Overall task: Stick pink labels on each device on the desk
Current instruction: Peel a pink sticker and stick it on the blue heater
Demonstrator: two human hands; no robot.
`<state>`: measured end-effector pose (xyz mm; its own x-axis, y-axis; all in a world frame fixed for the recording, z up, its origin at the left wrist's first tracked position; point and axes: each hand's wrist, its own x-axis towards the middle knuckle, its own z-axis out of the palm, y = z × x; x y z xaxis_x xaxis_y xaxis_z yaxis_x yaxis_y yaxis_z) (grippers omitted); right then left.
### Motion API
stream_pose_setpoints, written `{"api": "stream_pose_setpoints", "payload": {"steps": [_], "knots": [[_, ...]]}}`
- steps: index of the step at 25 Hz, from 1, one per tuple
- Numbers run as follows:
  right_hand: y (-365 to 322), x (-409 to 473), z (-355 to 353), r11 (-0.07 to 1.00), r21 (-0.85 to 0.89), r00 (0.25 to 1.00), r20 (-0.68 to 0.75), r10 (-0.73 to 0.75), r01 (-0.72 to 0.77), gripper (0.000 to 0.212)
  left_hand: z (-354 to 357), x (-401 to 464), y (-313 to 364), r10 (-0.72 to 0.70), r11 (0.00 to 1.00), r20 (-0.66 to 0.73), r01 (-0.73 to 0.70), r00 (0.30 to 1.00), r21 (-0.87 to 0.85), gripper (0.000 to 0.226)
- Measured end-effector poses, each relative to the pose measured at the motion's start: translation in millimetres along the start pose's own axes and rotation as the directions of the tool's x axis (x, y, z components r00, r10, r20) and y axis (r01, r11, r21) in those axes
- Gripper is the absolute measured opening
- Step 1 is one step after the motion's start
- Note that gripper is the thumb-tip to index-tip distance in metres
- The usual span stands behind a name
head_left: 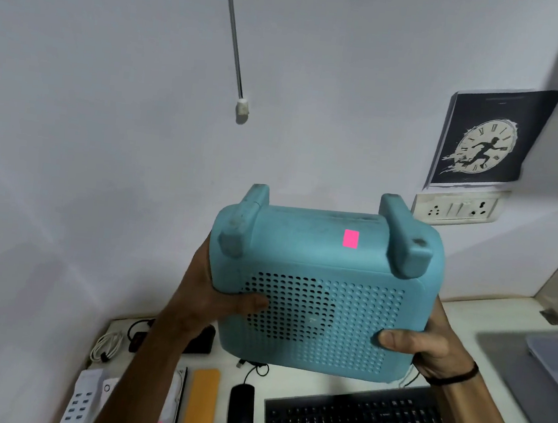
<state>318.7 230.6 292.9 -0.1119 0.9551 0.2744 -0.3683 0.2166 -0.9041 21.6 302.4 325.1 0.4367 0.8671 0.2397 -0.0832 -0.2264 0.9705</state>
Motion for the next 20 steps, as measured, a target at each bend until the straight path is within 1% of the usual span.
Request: {"api": "stream_pose_setpoints", "payload": {"steps": [2,4,5,7,9,12,14,16,18,20], "knots": [[-9.2,0.2,12.3,0.996,-0.079,0.997,-0.07,-0.043,0.037,0.085,5.7,-4.2,-8.4,0.029,0.999,-0.089,-0.033,0.996,-0.043,0.11],[-19.7,3.3,32.0,0.978,-0.191,0.971,-0.208,-0.119,0.079,0.086,11.3,-9.6,-15.3,0.106,0.994,-0.171,-0.108,0.98,-0.002,0.114],[-23.3,5.1,45.0,0.966,-0.243,0.942,-0.296,-0.16,0.088,0.088,12.2,-11.7,-16.6,0.156,0.988,-0.202,-0.152,0.967,0.038,0.112],[-28.0,8.2,69.2,0.948,-0.309,0.85,-0.479,-0.22,0.071,0.089,13.9,-13.5,-15.2,0.24,0.969,-0.222,-0.222,0.945,0.105,0.103],[-27.1,11.9,81.6,0.95,-0.31,0.766,-0.601,-0.23,0.042,0.083,19.2,-14.8,-11.3,0.297,0.951,-0.21,-0.267,0.931,0.159,0.099],[-28.4,11.7,76.7,0.971,-0.238,0.691,-0.697,-0.194,0.032,0.073,34.0,-13.0,-11.2,0.331,0.938,-0.165,-0.304,0.929,0.169,0.101],[-28.9,11.9,66.8,0.975,-0.223,0.662,-0.73,-0.17,0.004,0.067,40.8,-9.1,-15.8,0.329,0.937,-0.146,-0.304,0.933,0.169,0.103],[-27.2,13.5,63.3,0.97,-0.24,0.67,-0.727,-0.148,-0.046,0.063,42.9,-8.1,-17.7,0.296,0.952,-0.154,-0.277,0.943,0.134,0.104],[-26.7,14.8,57.9,0.964,-0.256,0.729,-0.673,-0.127,-0.068,0.066,39.4,-9.7,-20.4,0.249,0.968,-0.191,-0.235,0.95,0.093,0.105],[-28.3,12.0,41.2,0.974,-0.215,0.799,-0.597,-0.075,-0.07,0.072,35.4,-12.0,-21.8,0.176,0.984,-0.228,-0.175,0.958,0.025,0.106]]}}
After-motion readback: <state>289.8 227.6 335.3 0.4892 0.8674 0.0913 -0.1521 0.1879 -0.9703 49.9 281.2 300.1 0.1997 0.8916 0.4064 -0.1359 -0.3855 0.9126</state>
